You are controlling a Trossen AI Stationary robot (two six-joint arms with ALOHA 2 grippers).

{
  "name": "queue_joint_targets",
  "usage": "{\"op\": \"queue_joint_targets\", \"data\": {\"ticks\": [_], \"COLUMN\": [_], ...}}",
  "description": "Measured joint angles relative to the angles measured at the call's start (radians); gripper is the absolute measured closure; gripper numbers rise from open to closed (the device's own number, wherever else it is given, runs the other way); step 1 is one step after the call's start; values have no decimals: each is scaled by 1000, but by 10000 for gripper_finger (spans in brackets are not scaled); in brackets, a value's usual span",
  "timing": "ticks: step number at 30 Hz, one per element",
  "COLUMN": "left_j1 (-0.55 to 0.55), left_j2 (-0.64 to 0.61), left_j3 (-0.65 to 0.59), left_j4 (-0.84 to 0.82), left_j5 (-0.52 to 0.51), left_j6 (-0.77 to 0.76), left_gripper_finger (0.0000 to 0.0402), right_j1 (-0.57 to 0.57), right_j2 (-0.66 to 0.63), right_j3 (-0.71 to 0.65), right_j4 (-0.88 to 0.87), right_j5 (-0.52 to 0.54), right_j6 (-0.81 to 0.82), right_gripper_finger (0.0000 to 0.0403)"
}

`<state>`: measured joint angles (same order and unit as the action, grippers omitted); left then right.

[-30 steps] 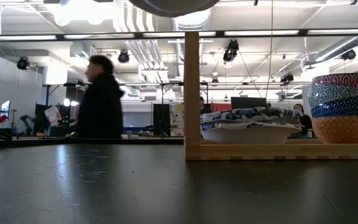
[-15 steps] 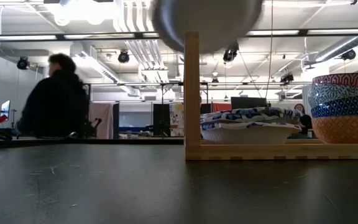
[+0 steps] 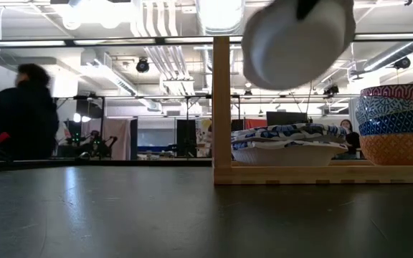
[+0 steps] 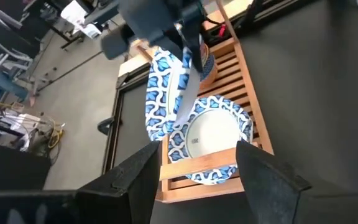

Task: Place and stack bowls onto a shelf
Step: Stack the white bowl on top of the white bowl on the shelf

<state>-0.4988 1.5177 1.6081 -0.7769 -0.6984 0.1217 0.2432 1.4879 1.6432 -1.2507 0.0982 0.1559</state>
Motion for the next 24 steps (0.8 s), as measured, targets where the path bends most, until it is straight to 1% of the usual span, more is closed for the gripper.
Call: {"op": "queue_joint_targets", "data": {"ticks": [4, 9, 18, 22, 24], "left_j1": [0, 0, 0, 0, 0], "left_j2": [0, 0, -2, -2, -2], "left_j3": [0, 0, 0, 0, 0], "left_j4": [0, -1, -32, -44, -54], "left_j5": [-11, -58, -71, -71, -71], "left_j6": [-20, -89, -145, -157, -158], "left_gripper_finger": [210, 210, 209, 209, 209], "right_j1": [0, 1, 0, 0, 1], "right_j2": [1, 1, 1, 1, 1], "right_j3": [-78, -180, -352, -428, -459], "right_j4": [8, 84, 324, 421, 449], "right_j5": [28, 111, 114, 116, 139], "right_j6": [19, 16, -29, -86, -125], "right_gripper_finger": [394, 394, 394, 394, 394]}}
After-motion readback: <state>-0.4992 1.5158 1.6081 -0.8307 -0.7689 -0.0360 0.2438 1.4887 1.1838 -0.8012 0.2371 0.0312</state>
